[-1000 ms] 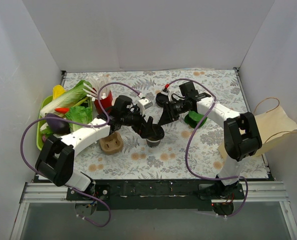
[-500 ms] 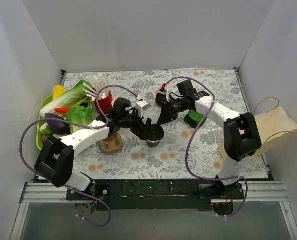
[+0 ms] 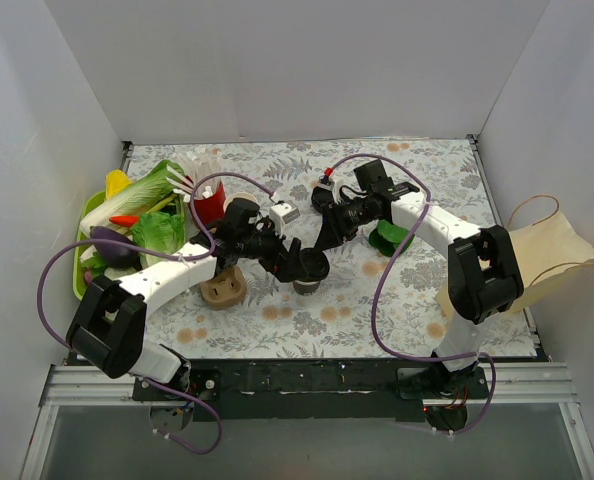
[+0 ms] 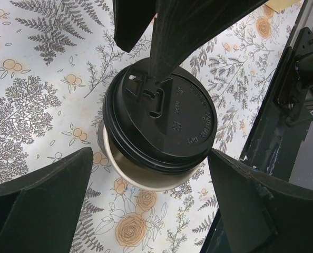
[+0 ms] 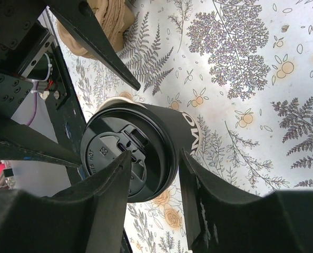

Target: Pack the takeout coffee

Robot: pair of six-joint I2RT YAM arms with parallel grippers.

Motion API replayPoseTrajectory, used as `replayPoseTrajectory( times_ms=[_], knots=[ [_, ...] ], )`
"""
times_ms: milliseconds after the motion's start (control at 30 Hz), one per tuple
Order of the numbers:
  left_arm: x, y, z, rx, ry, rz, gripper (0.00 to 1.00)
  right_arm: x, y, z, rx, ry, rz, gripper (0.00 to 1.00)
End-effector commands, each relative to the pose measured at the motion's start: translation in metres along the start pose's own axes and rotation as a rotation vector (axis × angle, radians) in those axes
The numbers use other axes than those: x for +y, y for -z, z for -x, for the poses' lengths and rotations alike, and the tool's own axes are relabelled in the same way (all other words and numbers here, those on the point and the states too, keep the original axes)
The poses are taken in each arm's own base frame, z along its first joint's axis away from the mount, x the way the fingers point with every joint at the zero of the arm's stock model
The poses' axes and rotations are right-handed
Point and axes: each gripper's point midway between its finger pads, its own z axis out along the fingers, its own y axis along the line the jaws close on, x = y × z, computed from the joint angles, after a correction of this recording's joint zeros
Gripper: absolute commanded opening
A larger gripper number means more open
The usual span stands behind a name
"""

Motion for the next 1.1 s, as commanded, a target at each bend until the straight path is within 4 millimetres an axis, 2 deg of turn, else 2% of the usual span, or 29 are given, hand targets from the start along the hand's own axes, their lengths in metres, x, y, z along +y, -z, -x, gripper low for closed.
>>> replayPoseTrajectory(
  times_ms=[0, 100, 333, 567, 667, 800, 1067],
  knots=[
    [-0.009, 0.009, 0.010, -0.042, -0.032, -0.017, 0.91, 0.015, 0.009, 0.010, -0.025, 0.035, 0.013, 0.48],
    [-0.008, 0.010, 0.010, -0.044, -0.034, -0.016, 0.91, 0.010, 0.010, 0.008, -0.021, 0.034, -0.022, 0.48],
    [-0.009, 0.009, 0.010, -0.042, -0.030, -0.019, 0.92, 0.011, 0.014, 0.013, -0.032, 0.071, -0.037, 0.49],
    [-0.009, 0.009, 0.013, -0.049, -0.031, -0.021, 0.91, 0.010, 0.010, -0.008, 0.010, 0.005, -0.020, 0.49],
    [-0.008, 0.009, 0.010, -0.045, -0.027, -0.019, 0.91, 0.017, 0.009, -0.011, 0.012, -0.015, 0.012, 0.49],
    [-0.009, 0.007, 0.011, -0.048, -0.023, -0.024, 0.92, 0.023, 0.010, -0.008, 0.003, -0.009, 0.042, 0.42],
    [-0.007, 0.008, 0.016, -0.055, -0.022, -0.013, 0.95, 0.029, 0.014, -0.001, -0.020, 0.002, 0.057, 0.37]
  ],
)
